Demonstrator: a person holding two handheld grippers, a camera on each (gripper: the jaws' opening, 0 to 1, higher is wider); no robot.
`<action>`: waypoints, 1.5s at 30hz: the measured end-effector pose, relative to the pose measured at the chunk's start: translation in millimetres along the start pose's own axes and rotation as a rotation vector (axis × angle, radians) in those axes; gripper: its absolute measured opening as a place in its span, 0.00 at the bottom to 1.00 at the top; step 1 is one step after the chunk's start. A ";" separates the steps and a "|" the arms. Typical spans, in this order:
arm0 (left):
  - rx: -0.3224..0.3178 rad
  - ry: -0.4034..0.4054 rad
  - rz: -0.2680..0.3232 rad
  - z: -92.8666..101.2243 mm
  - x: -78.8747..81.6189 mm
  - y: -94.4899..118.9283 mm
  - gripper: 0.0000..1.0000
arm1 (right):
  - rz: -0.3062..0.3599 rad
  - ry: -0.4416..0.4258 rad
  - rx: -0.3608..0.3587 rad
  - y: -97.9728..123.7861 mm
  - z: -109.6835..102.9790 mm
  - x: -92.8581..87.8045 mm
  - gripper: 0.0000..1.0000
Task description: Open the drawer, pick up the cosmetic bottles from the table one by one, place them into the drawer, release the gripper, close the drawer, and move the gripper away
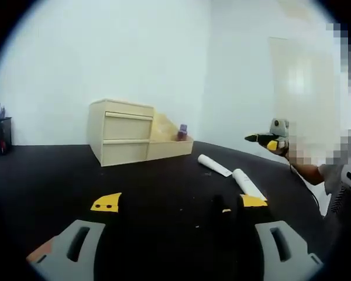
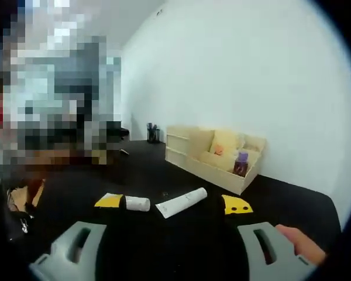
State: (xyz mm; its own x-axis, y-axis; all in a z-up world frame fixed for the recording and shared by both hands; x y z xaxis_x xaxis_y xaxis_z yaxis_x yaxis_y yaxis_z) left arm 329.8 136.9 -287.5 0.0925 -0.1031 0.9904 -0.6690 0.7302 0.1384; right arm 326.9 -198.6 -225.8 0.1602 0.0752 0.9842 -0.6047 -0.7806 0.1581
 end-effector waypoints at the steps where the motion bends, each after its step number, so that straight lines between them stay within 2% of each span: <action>1: -0.004 -0.001 0.003 1.0 0.9 -0.2 0.71 | -0.003 0.001 0.002 -2.7 2.0 -0.8 0.59; 6: 0.002 -0.001 0.013 -0.7 3.1 1.3 0.71 | 0.006 -0.038 0.007 -9.4 11.9 -5.6 0.59; 9: 0.006 0.002 0.028 -1.6 6.3 2.4 0.71 | 0.064 -0.099 0.014 -8.0 15.9 -6.5 0.59; 11: 0.013 0.006 0.033 -2.7 7.6 2.3 0.71 | 0.075 -0.113 0.019 -5.9 17.8 -10.1 0.57; 13: 0.027 0.004 0.024 -5.1 6.6 1.6 0.71 | 0.095 -0.104 0.016 -2.5 16.0 -10.4 0.57; 15: 0.034 -0.007 0.010 -4.4 4.8 -1.2 0.71 | 0.095 -0.059 0.003 1.7 13.8 -10.0 0.57; 19: 0.045 0.000 0.016 -1.0 8.9 -10.9 0.70 | 0.111 -0.041 0.007 4.6 11.2 -7.5 0.58; 23: 0.010 -0.067 0.009 21.1 31.2 -31.2 0.72 | 0.099 0.020 -0.025 3.7 15.7 -10.7 0.58; 27: -0.026 -0.084 0.051 37.9 55.7 -40.4 0.72 | 0.133 -0.006 -0.025 4.1 20.2 -8.8 0.58; 30: -0.036 -0.107 0.068 45.3 70.5 -41.2 0.72 | 0.115 -0.004 -0.078 3.9 31.5 -12.7 0.59; 32: -0.029 -0.104 0.086 45.9 79.9 -39.7 0.71 | 0.125 -0.035 -0.066 5.7 32.3 -10.5 0.59; 39: 0.030 -0.064 0.116 42.2 109.9 -32.5 0.70 | 0.160 -0.063 -0.041 11.5 21.5 1.6 0.58; 41: 0.029 -0.022 0.166 44.5 122.9 -32.1 0.71 | 0.167 -0.067 -0.029 11.6 18.2 3.5 0.58; 45: 0.030 0.044 0.231 47.2 139.5 -37.0 0.71 | 0.182 -0.073 -0.016 12.7 12.4 7.0 0.57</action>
Point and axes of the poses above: the point that each gripper's makers call its tool centre point, and the gripper's own axes: y roughly backward along the fingers, z roughly to its right, x roughly out of its top, the point moved 2 cm from there along y, roughly backward along the fingers, and after that the axes turned 9 degrees about -y, right-handed, at the moved point
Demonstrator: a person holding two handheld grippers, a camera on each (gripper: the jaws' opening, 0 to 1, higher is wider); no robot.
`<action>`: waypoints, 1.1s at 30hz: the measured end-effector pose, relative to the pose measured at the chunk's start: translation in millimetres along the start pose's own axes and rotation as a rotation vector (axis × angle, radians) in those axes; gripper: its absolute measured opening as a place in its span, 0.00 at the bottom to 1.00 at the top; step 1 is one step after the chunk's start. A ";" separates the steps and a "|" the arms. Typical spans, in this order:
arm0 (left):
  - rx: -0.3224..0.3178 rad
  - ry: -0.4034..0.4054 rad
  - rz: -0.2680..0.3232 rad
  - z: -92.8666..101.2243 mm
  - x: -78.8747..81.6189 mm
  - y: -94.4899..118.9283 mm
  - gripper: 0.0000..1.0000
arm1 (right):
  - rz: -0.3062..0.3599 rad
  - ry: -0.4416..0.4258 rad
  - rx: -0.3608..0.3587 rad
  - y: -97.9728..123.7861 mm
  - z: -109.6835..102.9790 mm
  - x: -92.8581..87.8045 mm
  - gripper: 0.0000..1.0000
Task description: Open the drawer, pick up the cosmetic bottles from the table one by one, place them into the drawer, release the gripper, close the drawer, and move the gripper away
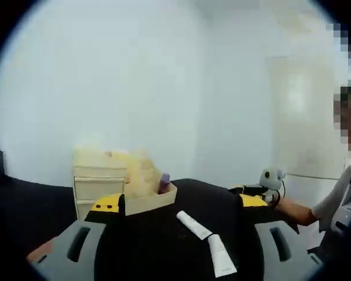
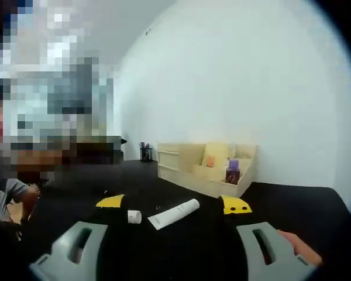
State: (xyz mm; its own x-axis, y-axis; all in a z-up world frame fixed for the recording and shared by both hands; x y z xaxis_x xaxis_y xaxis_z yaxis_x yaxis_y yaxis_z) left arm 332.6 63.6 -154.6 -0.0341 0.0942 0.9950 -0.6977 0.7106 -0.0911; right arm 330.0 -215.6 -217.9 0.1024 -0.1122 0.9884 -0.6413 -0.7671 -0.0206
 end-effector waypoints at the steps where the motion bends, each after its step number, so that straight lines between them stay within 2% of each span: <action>1: 0.001 0.004 0.006 0.0 1.2 -2.8 0.71 | 0.003 -0.002 0.001 0.1 -0.7 0.6 0.57; 7: 0.010 0.021 0.086 4.1 5.8 -25.6 0.68 | 0.011 -0.013 0.001 0.1 -2.5 1.4 0.57; 9: -0.004 0.049 0.124 5.3 9.4 -33.5 0.68 | 0.010 -0.016 0.001 -0.1 -2.6 0.9 0.57; 11: -0.014 0.088 0.157 15.0 8.0 -43.5 0.69 | 0.012 -0.018 0.002 -0.2 -3.5 1.0 0.57; 15: -0.033 0.157 0.202 9.1 10.0 -54.2 0.69 | 0.011 -0.018 0.006 -0.7 -5.8 0.1 0.56; 17: -0.032 0.190 0.214 10.1 5.4 -60.3 0.68 | 0.006 -0.019 0.008 -1.4 -6.9 -1.4 0.56; 19: -0.018 0.250 0.244 1.8 3.3 -64.0 0.68 | 0.000 -0.017 0.011 -1.6 -8.3 -2.9 0.56; 23: -0.002 0.424 0.366 -22.1 4.8 -62.7 0.68 | 0.000 -0.014 0.023 -1.6 -12.9 -2.7 0.56; 26: 0.065 0.594 0.505 -57.1 6.7 -53.7 0.68 | 0.000 -0.016 0.033 -1.5 -15.7 -2.4 0.56; 28: 0.095 0.728 0.577 -79.0 -0.7 -47.8 0.68 | 0.001 -0.015 0.041 -1.5 -18.6 -1.8 0.56; 30: 0.129 0.802 0.597 -99.9 -12.0 -46.8 0.64 | 0.001 -0.013 0.046 -1.6 -20.3 -2.0 0.56; 33: 0.184 0.842 0.600 -122.1 -29.4 -47.9 0.62 | -0.006 -0.010 0.052 -2.3 -20.9 -3.3 0.56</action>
Point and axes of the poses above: the point that each gripper's makers call its tool centre point, and the gripper's own axes: y roughly backward along the fingers, z roughly to its right, x roughly out of its top, the point moved 2 cm from there along y, roughly backward along the fingers, and after that the axes turned 9 degrees about -y, right-handed, at the moved point
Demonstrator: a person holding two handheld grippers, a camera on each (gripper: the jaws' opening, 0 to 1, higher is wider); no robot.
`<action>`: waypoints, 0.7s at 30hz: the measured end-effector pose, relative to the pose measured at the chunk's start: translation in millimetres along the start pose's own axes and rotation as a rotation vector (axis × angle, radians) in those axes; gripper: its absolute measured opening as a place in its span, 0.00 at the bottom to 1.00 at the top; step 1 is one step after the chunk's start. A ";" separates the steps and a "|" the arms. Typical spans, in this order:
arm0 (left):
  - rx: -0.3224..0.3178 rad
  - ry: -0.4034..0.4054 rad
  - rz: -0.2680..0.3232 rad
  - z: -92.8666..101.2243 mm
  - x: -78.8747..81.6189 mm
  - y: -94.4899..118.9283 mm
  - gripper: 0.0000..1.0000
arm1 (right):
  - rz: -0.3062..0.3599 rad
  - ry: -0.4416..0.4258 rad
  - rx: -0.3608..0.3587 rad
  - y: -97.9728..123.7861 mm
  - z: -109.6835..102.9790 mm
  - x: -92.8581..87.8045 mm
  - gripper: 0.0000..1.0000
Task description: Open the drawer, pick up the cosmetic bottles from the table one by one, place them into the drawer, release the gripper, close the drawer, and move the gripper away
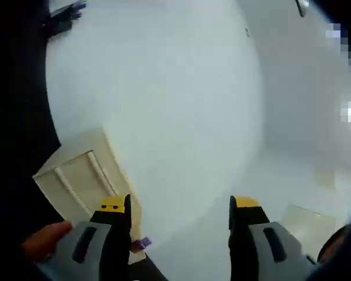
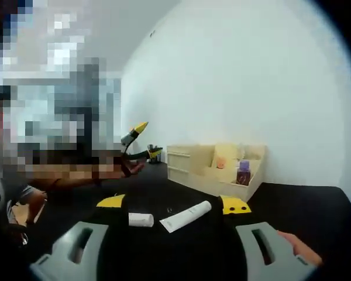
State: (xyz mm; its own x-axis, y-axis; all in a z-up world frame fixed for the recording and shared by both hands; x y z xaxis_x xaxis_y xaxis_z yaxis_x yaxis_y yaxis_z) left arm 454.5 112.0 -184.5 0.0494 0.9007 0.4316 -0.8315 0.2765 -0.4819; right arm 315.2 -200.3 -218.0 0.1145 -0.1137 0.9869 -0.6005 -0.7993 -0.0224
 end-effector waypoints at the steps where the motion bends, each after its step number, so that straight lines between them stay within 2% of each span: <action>1: 0.018 0.028 0.018 -9.3 4.2 -2.5 0.62 | -0.003 0.001 0.002 -0.3 -0.4 -0.6 0.56; 3: 0.036 0.080 0.074 -23.8 12.1 -3.5 0.64 | -0.013 0.003 0.006 -0.7 -1.2 -2.7 0.56; 6: 0.134 0.088 0.089 -51.9 14.1 -4.9 0.61 | -0.022 0.008 0.012 -1.3 -2.9 -4.4 0.56; 9: 0.237 0.096 0.083 -71.7 8.6 -2.0 0.52 | -0.034 0.015 0.018 -1.9 -5.2 -7.2 0.56; 11: 0.230 0.094 0.096 -70.7 6.9 -0.6 0.49 | -0.041 0.018 0.021 -2.1 -5.7 -8.6 0.56; 13: 0.262 0.088 0.093 -70.5 3.3 0.5 0.43 | -0.046 0.020 0.022 -2.2 -5.4 -9.7 0.56; 16: 0.291 0.080 0.085 -68.8 -4.1 -1.2 0.47 | -0.051 0.020 0.022 -2.2 -5.2 -10.5 0.56; 17: 0.325 0.086 0.076 -73.1 -5.8 -1.6 0.47 | -0.052 0.020 0.022 -2.1 -5.1 -10.6 0.56; 20: 0.362 0.123 0.095 -76.0 -9.7 -2.5 0.47 | -0.051 0.021 0.021 -1.4 -4.9 -9.7 0.56; 21: 0.377 0.128 0.121 -78.2 -5.7 -1.6 0.47 | -0.051 0.021 0.022 -1.1 -4.6 -9.5 0.56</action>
Point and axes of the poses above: the point that each gripper's makers call its tool centre point, and the gripper's own axes: y roughly backward along the fingers, z roughly to its right, x roughly out of its top, the point moved 2 cm from there along y, roughly backward along the fingers, and after that the axes turned 9 degrees about -y, right-handed, at the moved point
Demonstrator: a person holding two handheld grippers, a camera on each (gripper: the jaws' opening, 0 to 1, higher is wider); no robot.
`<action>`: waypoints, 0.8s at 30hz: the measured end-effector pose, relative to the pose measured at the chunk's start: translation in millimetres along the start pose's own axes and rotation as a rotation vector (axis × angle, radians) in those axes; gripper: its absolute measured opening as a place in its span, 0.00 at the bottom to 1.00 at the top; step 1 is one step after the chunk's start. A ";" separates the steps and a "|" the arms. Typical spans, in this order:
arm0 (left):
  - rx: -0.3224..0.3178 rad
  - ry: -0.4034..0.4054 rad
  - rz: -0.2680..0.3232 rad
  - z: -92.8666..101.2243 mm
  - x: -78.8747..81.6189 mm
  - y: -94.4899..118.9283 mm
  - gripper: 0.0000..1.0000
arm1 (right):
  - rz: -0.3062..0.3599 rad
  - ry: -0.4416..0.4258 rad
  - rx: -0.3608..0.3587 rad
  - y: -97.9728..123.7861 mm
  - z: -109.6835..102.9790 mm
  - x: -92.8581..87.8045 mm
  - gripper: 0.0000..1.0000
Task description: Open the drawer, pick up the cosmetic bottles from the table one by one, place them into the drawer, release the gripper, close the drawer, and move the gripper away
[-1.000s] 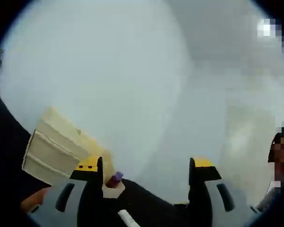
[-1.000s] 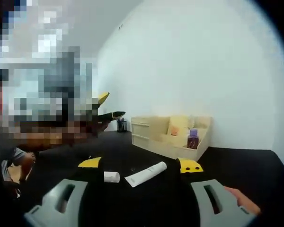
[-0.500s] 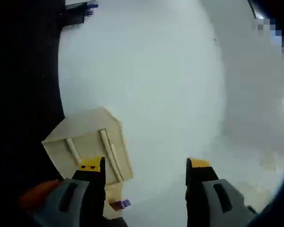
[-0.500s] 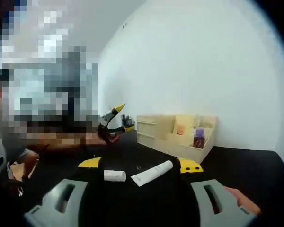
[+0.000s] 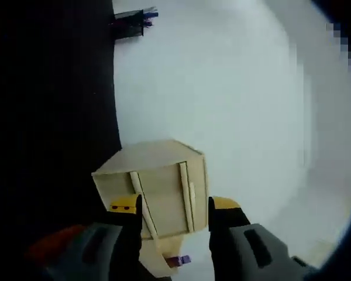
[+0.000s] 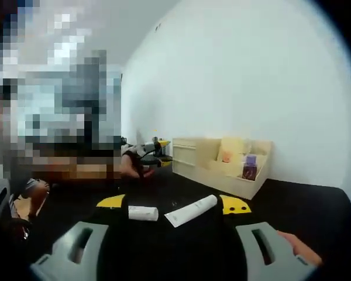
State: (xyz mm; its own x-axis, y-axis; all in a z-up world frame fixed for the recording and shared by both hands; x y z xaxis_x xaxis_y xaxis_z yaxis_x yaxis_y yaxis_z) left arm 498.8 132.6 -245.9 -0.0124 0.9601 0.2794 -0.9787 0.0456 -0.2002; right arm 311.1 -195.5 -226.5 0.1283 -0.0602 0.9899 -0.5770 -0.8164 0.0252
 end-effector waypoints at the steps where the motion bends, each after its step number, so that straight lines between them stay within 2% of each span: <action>1: 0.012 0.008 0.003 -1.6 -2.9 -0.6 0.47 | 0.001 -0.001 -0.001 0.2 0.3 0.5 0.56; 3: 0.039 0.000 0.004 -4.1 -8.1 0.6 0.45 | 0.003 -0.003 0.002 0.6 0.0 1.5 0.56; 6: 0.081 0.005 0.025 -10.9 -6.3 -1.4 0.40 | 0.004 -0.001 0.006 0.4 -1.5 2.2 0.56; 9: 0.095 0.010 0.040 -11.6 -2.7 -4.3 0.41 | 0.004 0.001 0.011 -0.1 -3.1 2.4 0.56; 10: 0.099 0.010 0.038 -11.3 -7.9 -3.5 0.41 | 0.005 0.000 0.013 0.0 -3.7 2.8 0.56; 12: 0.107 0.004 0.037 -10.9 -8.0 -3.8 0.40 | 0.007 0.001 0.015 0.0 -4.7 3.5 0.56; 24: 0.129 0.030 0.053 -15.1 -11.5 3.1 0.31 | 0.025 0.000 0.024 0.7 -7.0 6.7 0.55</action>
State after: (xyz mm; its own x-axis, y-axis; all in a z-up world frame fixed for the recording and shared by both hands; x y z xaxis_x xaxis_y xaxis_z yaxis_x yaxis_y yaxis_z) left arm 499.0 125.9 -263.9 -0.0603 0.9680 0.2434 -0.9951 -0.0392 -0.0905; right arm 306.0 -192.5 -218.9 0.1140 -0.0804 0.9902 -0.5604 -0.8282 -0.0027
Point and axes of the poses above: the point that each gripper's makers call its tool centre point, and the gripper's own axes: y roughly backward along the fingers, z roughly to its right, x roughly out of its top, the point moved 2 cm from there along y, roughly backward along the fingers, and after that the axes turned 9 degrees about -y, right-handed, at the moved point
